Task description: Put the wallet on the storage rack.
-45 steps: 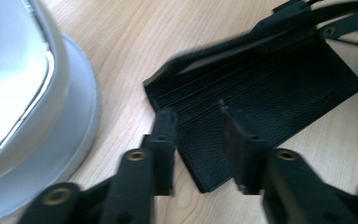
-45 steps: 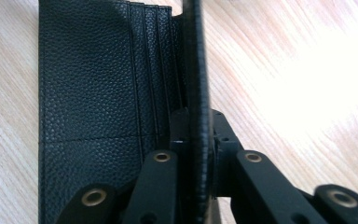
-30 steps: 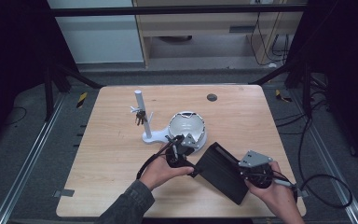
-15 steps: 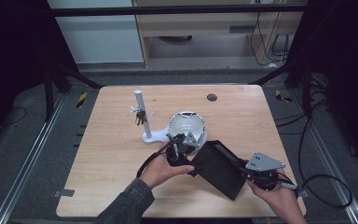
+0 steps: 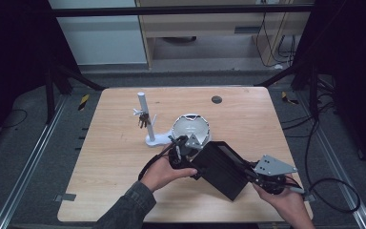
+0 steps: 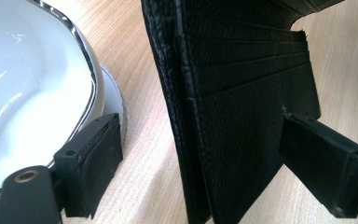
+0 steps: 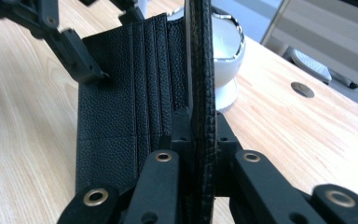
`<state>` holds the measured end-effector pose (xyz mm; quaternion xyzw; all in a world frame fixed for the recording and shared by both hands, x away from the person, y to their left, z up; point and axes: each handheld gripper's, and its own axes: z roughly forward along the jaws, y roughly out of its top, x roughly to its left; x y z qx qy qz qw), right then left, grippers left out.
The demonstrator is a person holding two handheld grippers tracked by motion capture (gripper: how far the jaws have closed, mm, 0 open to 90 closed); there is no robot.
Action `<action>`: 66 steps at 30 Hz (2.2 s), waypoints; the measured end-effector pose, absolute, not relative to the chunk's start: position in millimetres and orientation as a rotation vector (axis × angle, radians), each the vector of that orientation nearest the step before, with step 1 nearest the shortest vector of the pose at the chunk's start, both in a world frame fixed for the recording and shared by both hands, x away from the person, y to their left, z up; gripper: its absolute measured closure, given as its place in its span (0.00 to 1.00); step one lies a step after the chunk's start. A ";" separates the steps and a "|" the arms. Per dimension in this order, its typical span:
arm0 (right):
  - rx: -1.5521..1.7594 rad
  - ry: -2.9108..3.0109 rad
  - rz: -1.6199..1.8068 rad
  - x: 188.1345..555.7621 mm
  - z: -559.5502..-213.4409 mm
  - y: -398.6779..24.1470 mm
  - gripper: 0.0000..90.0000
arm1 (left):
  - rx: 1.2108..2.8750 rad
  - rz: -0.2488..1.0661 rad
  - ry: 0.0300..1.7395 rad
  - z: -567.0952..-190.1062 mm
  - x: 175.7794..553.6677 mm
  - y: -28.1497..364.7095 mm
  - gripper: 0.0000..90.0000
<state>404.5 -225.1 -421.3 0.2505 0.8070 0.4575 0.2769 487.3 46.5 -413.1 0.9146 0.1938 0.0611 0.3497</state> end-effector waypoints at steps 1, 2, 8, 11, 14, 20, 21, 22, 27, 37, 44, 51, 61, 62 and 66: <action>0.669 2.164 1.240 404.1 -420.3 -225.3 0.93 | 2.371 0.157 0.500 -412.7 487.2 46.7 0.14; 0.666 2.161 1.248 403.8 -419.4 -225.4 0.93 | 2.371 0.157 0.498 -412.4 487.3 46.7 0.14; 0.635 2.149 1.275 401.8 -415.9 -223.5 0.93 | 2.369 0.155 0.483 -410.7 487.6 46.3 0.14; 0.623 2.145 1.291 401.0 -414.4 -222.5 0.93 | 2.367 0.147 0.475 -411.0 488.5 45.8 0.15; 0.617 2.141 1.305 400.4 -413.4 -221.9 0.93 | 2.369 0.118 0.465 -411.5 489.4 45.7 0.23; 0.624 2.137 1.302 402.0 -416.3 -222.4 0.93 | 2.367 0.005 0.467 -402.6 487.2 47.4 0.65; 0.624 2.138 1.305 402.2 -417.0 -222.6 0.93 | 2.369 -0.022 0.473 -399.8 487.8 48.2 0.69; 0.627 2.140 1.301 402.3 -417.8 -222.9 0.93 | 2.360 -0.041 0.481 -397.9 488.0 48.8 0.74; 0.646 2.141 1.286 403.8 -424.7 -225.6 0.90 | 2.349 -0.060 0.487 -381.5 485.5 47.8 0.89; 0.732 2.218 1.267 408.2 -445.4 -216.8 0.41 | 2.449 0.097 0.492 -345.3 486.7 31.9 0.90; 0.848 2.271 1.282 411.0 -469.7 -221.6 0.21 | 2.446 0.137 0.508 -322.9 491.9 34.0 0.90; 1.031 2.261 1.225 422.0 -484.2 -233.8 0.15 | 2.427 0.157 0.532 -305.6 494.1 46.8 0.90; 1.206 2.193 1.172 431.7 -491.2 -247.3 0.10 | 2.380 0.174 0.560 -285.6 496.6 58.0 0.90; 1.217 2.189 1.163 432.5 -491.9 -248.2 0.10 | 2.371 0.176 0.562 -283.9 497.5 58.8 0.90; 1.241 2.178 1.111 434.4 -493.9 -249.7 0.09 | 2.361 0.179 0.571 -279.1 499.5 61.1 0.90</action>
